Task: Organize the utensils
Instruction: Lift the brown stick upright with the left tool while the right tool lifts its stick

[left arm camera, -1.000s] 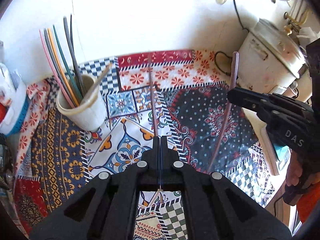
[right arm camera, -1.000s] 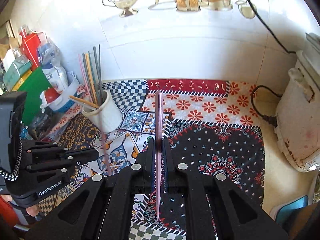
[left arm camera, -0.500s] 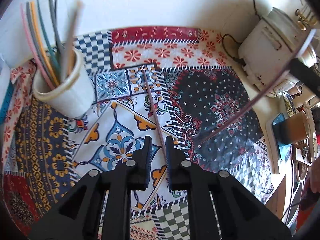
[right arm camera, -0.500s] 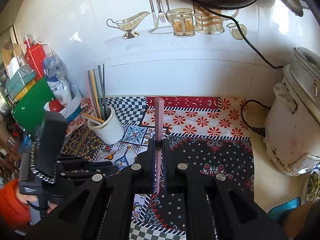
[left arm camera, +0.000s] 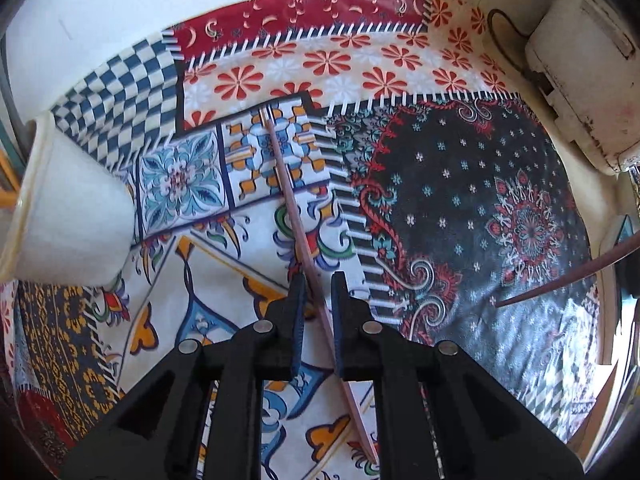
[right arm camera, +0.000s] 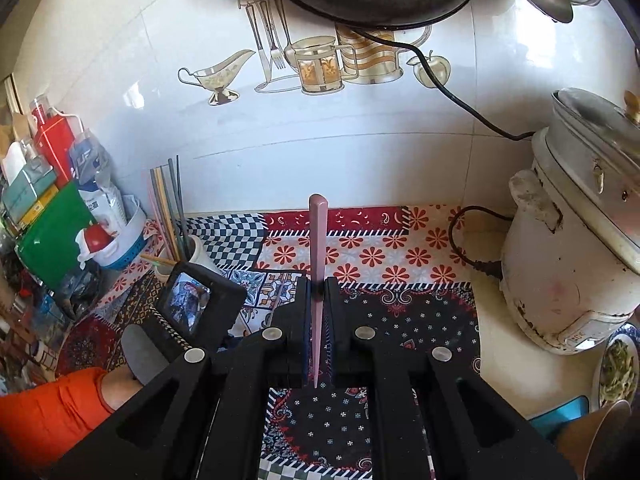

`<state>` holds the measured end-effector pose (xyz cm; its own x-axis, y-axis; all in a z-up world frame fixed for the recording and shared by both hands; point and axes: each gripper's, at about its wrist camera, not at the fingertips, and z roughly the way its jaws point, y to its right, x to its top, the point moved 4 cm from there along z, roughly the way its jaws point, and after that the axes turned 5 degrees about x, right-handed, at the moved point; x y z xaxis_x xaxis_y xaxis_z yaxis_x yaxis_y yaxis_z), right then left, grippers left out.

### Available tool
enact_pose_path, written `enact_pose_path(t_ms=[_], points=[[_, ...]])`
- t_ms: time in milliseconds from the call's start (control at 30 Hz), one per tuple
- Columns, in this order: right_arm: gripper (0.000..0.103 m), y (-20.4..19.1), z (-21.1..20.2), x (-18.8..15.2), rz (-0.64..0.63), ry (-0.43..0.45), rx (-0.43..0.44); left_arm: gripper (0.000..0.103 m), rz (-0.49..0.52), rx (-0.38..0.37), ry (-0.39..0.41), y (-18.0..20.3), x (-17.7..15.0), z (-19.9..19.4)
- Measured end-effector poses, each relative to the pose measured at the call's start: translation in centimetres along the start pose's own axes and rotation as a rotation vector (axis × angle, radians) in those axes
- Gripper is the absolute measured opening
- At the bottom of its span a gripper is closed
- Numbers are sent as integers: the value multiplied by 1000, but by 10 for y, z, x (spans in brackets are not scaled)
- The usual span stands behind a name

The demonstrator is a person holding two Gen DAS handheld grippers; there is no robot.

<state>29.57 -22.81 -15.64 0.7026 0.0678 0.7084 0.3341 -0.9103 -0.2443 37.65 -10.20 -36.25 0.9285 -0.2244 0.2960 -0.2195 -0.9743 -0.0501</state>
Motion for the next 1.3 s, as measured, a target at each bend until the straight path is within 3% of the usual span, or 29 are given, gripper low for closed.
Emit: enact_pose_path(t_ms=[167,433,600,1033,1300], points=[[6,2,1,0,-10,0,0,10,-42,-45,-1,-4,8,3],[6,4,2,0,-13,-6,7,3,25,-2,-14,16,26,7],[6,4,-2,0,-17,-1,8,3,38,-20,25,34,10,-13],[6,-9,-11,11,-48,36,20,3,-25,-103,267,-8,-10,-124],[6,-33,-14,29,-96,73,44,3,-90,-99,439,-35,-9,-195]])
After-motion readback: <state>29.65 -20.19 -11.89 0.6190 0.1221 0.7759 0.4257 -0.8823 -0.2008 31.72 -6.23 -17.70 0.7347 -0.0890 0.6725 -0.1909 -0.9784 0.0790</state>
